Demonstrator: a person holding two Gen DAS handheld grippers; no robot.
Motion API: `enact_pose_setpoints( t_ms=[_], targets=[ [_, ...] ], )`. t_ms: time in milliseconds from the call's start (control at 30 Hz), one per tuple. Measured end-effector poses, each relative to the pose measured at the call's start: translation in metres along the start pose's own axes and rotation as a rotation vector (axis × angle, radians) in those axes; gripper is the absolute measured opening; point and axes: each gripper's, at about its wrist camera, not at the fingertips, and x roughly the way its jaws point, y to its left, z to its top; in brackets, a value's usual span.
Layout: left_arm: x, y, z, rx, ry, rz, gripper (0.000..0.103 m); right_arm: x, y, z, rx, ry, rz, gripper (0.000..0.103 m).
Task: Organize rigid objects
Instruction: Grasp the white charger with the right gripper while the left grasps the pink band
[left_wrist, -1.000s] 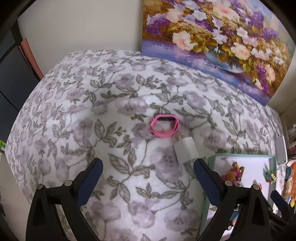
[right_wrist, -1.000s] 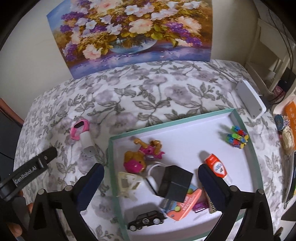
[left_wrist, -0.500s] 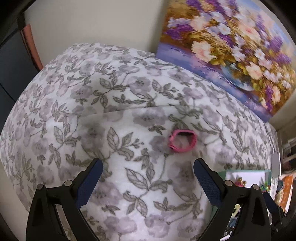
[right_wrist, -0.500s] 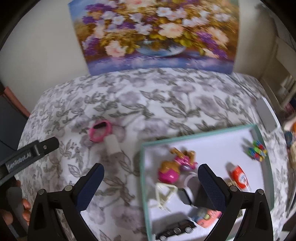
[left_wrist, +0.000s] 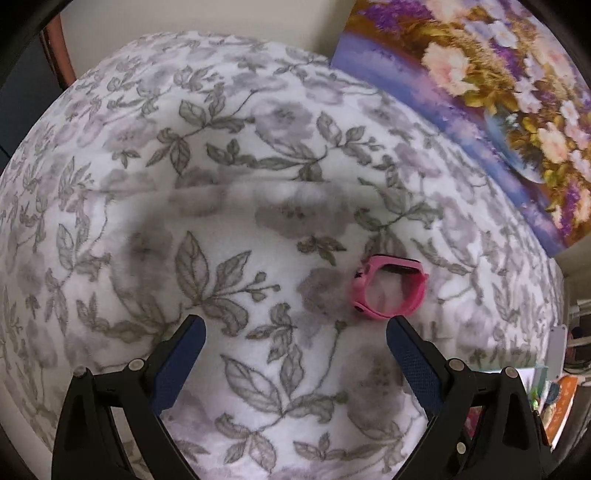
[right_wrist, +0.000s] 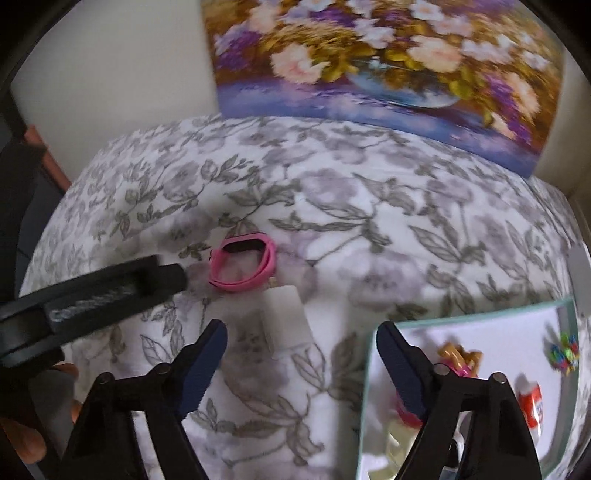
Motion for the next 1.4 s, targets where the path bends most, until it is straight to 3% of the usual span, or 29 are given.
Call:
enact_pose_setpoints(
  t_ms=[333, 433, 667, 1167, 1400],
  targets=[
    [0.019, 0.005, 0.004, -0.031, 0.011, 0.013, 0.098, 0.036, 0.006, -0.002, 0.001, 0.038, 0.047, 0.051],
    [0.022, 0.007, 0.005, -0.034, 0.015, 0.003, 0.098, 0.043, 0.006, -0.005, 0.007, 0.049, 0.054, 0.050],
    [0.023, 0.005, 0.003, -0.038, -0.005, -0.026, 0.098, 0.046, 0.000, -0.007, 0.039, 0.045, 0.091, 0.032],
    [0.026, -0.035, 0.006, 0.053, -0.057, -0.097, 0.098, 0.028, -0.040, 0.011, 0.143, -0.039, 0.098, 0.029],
    [0.039, -0.062, 0.005, 0.152, -0.069, -0.056, 0.097, 0.022, -0.063, 0.016, 0.182, -0.061, 0.066, 0.029]
  ],
)
